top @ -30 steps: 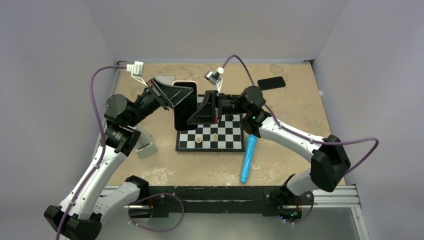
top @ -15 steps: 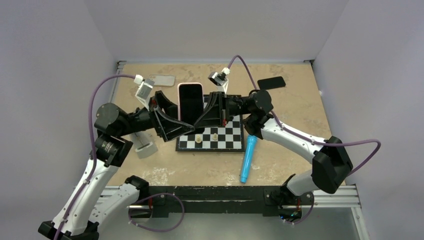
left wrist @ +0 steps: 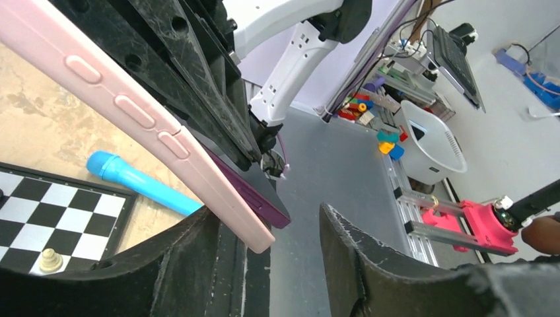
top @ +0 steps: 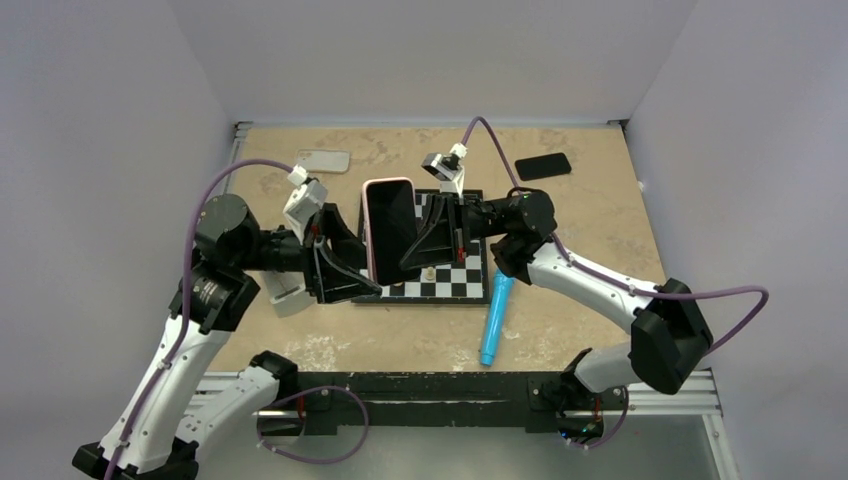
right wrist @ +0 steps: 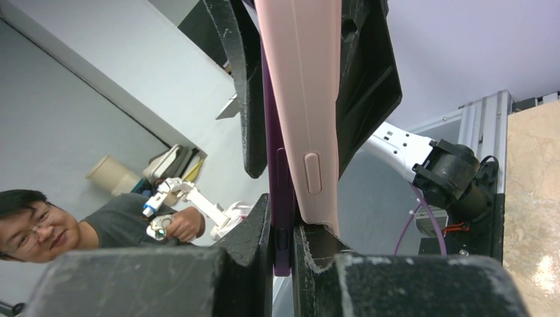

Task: Take the phone out of the phone case
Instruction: Remove the phone case from the phone.

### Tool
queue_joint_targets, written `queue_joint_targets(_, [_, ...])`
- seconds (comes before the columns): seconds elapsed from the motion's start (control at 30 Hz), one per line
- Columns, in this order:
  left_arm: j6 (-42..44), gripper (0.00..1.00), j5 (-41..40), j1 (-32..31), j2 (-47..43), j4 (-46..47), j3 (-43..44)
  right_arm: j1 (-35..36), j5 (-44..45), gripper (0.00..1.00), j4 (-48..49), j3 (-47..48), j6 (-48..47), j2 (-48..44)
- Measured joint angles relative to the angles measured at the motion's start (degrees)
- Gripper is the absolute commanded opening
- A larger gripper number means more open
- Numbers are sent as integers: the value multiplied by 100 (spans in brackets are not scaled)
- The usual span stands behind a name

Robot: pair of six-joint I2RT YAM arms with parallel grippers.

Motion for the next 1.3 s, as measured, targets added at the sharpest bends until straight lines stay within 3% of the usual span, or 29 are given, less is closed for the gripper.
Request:
queue_joint_targets(0.07, [24, 49, 79, -4, 2, -57, 0, -2, -4, 0, 35, 0, 24, 0])
queue_joint_targets(0.2, [46, 43, 160, -7, 11, -98, 0, 0, -70, 0, 254, 0, 203, 0])
queue_joint_targets(0.57, [376, 37, 293, -31, 168, -527, 129, -2, -238, 0, 1008, 0, 758, 142])
queue_joint_targets(0.7, [334, 21, 173, -37, 225, -584, 166, -4, -234, 0, 1086, 0, 800, 192])
queue_joint_targets(0.83, [223, 19, -157, -44, 232, -741, 291, -55, -133, 0, 1049, 0, 719, 192])
queue_joint_targets(1.2, [81, 7, -1930, -107, -55, -1143, 308, -114, 352, 0, -960, 162, -909, -216])
queue_joint_targets(1.3, [76, 0, -2208, -107, -20, -1182, 310, -114, 516, 0, -1213, 177, -1172, -234])
